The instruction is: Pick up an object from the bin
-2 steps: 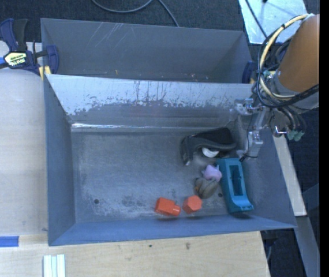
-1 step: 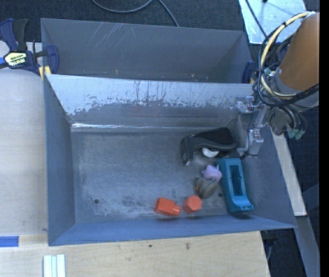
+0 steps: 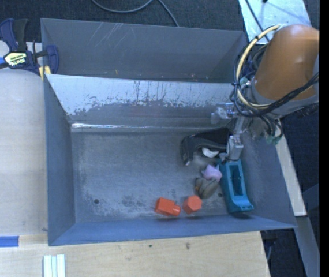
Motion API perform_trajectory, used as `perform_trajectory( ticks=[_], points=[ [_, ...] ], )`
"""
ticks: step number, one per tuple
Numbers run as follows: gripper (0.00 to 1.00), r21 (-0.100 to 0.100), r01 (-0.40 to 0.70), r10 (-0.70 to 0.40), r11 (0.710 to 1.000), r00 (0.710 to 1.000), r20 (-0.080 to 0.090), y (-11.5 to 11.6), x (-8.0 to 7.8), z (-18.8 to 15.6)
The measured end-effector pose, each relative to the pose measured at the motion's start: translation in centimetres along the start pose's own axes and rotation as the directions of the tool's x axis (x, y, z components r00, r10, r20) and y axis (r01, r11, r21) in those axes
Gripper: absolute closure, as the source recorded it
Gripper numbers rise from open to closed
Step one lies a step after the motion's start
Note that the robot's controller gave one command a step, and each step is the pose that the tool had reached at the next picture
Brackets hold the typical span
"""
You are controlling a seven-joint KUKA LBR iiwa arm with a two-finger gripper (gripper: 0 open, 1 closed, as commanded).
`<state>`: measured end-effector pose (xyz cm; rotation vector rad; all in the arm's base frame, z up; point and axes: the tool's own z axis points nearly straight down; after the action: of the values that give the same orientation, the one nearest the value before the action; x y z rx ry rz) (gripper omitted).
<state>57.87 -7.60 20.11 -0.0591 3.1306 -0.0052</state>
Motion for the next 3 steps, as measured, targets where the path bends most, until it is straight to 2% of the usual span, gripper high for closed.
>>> perform_trajectory(
  ticks=[1, 2, 3],
  points=[
    [0.0, -0.007, 0.035, -0.035, 0.999, 0.999, -0.015, 1.3, -1.7, 2.3],
    [0.0, 0.0, 0.04, -0.04, 0.999, 0.999, 0.007, 1.9, -1.5, 2.7],
    [0.0, -0.005, -0.009, 0.009, 1.0, 1.0, -0.011, 3.1, -1.4, 5.3]
  ],
)
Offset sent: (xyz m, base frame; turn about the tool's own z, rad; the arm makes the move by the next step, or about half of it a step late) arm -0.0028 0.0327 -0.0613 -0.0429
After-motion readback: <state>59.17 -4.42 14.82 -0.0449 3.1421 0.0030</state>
